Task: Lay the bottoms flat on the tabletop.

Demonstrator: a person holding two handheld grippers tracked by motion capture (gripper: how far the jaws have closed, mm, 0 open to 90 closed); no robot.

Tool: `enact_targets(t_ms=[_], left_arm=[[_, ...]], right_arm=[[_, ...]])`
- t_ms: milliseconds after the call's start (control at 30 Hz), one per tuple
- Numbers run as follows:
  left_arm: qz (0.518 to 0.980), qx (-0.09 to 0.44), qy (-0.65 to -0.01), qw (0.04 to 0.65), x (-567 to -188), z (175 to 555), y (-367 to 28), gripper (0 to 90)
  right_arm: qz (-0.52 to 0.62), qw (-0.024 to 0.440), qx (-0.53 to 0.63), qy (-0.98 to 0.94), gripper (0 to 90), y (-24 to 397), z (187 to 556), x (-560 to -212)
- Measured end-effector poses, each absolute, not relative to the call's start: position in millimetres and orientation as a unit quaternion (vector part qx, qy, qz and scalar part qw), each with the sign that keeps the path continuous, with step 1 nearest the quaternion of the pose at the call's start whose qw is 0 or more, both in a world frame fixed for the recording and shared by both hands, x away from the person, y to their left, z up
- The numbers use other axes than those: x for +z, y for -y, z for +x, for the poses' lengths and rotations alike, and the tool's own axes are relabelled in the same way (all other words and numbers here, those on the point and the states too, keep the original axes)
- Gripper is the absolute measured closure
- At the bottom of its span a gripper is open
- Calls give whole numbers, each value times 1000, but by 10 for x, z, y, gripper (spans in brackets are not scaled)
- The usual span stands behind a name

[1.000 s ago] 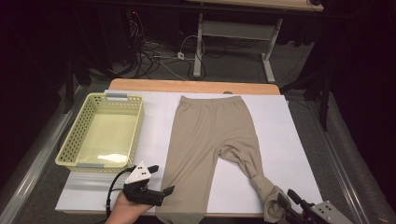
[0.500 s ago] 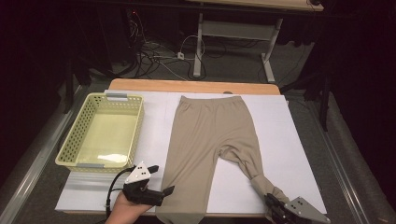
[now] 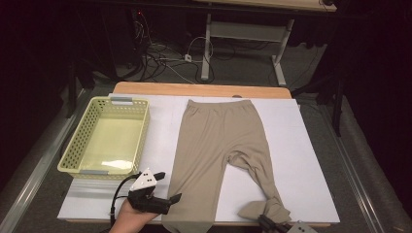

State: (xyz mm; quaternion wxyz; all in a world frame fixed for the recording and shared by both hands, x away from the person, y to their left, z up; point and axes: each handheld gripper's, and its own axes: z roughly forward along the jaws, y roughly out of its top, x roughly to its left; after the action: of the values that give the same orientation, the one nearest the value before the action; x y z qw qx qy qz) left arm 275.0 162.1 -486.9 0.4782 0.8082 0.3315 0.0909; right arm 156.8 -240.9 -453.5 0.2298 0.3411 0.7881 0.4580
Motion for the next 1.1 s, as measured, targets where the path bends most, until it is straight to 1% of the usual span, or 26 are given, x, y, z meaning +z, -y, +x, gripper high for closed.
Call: enact_targets(t_ms=[200,367,500,633,800,867,1000,1100], left_arm=[[808,91,-332,478,-4869,2749,-1620,53],[808,90,-331,478,-4869,2750,-1622,53],[809,90,-331,478,-4869,2751,-1620,53],[809,90,-330,477,-4869,2750,-1617,53],[810,90,-331,476,-4870,2751,-1616,53],[810,90,-331,476,-4870,2751,-1616,53],[810,90,-331,476,-4870,2751,-1616,53],[810,90,-331,476,-4870,2751,-1617,53]], right_arm=[[274,197,453,-825,852,2014,1462,-4557],[256,191,448,-835,760,1893,1436,-4571],[275,202,453,-823,732,1988,1460,-4544],[318,224,455,-801,711,2211,1539,-4543],[384,247,438,-775,683,2493,1694,-4656],[404,247,432,-768,683,2577,1761,-4708],[422,244,420,-765,681,2635,1845,-4785],[424,251,402,-772,681,2610,1873,-4824]])
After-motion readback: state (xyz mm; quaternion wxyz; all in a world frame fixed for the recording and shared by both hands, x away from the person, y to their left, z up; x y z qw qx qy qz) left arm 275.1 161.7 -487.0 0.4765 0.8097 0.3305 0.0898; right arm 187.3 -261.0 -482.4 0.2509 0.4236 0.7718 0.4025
